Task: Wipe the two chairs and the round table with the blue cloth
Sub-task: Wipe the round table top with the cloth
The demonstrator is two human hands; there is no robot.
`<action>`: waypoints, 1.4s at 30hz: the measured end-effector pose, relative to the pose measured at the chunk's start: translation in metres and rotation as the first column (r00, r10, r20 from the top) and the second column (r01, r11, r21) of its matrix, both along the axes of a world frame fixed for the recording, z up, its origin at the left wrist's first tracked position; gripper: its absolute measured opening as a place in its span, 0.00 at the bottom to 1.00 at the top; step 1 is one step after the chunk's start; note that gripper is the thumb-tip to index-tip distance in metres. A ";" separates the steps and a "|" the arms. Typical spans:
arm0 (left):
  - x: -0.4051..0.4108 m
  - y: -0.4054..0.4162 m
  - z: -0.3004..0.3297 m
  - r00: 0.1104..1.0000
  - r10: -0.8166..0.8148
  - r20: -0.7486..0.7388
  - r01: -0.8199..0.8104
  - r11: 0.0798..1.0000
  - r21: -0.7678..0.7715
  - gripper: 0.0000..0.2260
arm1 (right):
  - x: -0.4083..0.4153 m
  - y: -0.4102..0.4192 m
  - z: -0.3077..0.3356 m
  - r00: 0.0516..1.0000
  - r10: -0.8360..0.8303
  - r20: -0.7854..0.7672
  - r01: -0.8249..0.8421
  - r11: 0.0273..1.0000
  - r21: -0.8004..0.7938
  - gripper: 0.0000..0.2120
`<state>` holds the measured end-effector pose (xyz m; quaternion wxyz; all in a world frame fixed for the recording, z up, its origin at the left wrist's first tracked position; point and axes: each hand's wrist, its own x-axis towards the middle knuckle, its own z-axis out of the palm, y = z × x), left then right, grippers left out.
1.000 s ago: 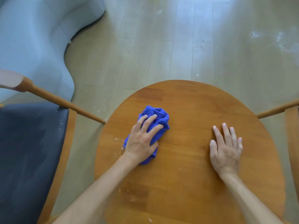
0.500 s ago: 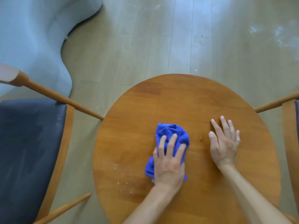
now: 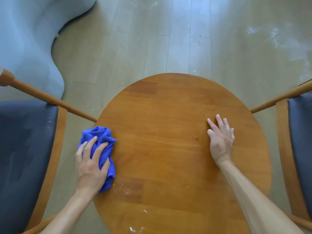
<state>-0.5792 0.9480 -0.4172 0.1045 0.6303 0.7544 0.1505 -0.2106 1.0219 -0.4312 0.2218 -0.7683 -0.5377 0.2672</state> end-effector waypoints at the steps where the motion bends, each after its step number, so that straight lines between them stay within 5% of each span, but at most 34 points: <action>1: 0.006 -0.007 -0.001 1.000 0.031 0.001 -0.031 0.999 0.011 0.22 | 0.000 0.000 0.001 1.000 -0.001 -0.019 0.001 1.000 -0.009 0.26; 5: 0.076 -0.044 -0.003 1.000 0.009 -0.006 -0.008 0.999 0.051 0.21 | 0.003 0.000 0.006 0.998 0.020 -0.064 -0.021 0.999 -0.028 0.27; 10: 0.234 -0.096 0.002 0.859 -0.490 0.145 0.497 0.867 -0.016 0.14 | 0.006 0.001 0.008 0.996 0.032 -0.079 -0.036 0.998 -0.047 0.24; 13: 0.274 -0.093 0.000 0.751 -0.653 0.097 0.655 0.755 0.019 0.10 | 0.007 0.002 0.008 0.992 0.021 -0.123 -0.027 0.998 -0.055 0.24; 17: 0.214 -0.070 0.004 0.721 -0.682 0.125 0.681 0.730 0.059 0.14 | 0.012 0.002 0.003 0.998 0.054 -0.037 -0.056 0.996 -0.066 0.19; 24: 0.020 -0.057 0.005 0.975 -0.221 0.004 0.221 0.975 -0.025 0.21 | 0.014 -0.002 -0.006 0.987 0.146 0.067 -0.140 0.986 -0.092 0.22; 29: 0.059 -0.125 -0.001 0.993 -0.078 0.087 0.079 0.997 -0.002 0.20 | 0.015 -0.006 -0.009 0.931 0.267 0.250 -0.231 0.959 -0.163 0.27; 35: 0.206 -0.205 0.000 0.919 -0.375 0.123 0.369 0.927 0.067 0.13 | 0.012 -0.006 -0.006 0.902 0.305 0.305 -0.246 0.945 -0.216 0.28; 39: 0.295 -0.190 -0.008 0.746 -0.663 0.058 0.665 0.739 -0.103 0.11 | 0.020 0.000 0.003 0.902 0.346 0.259 -0.272 0.920 -0.284 0.28; 42: 0.307 -0.159 -0.005 0.670 -0.743 -0.013 0.742 0.670 -0.009 0.08 | 0.032 -0.003 0.011 0.921 0.358 0.156 -0.309 0.912 -0.269 0.25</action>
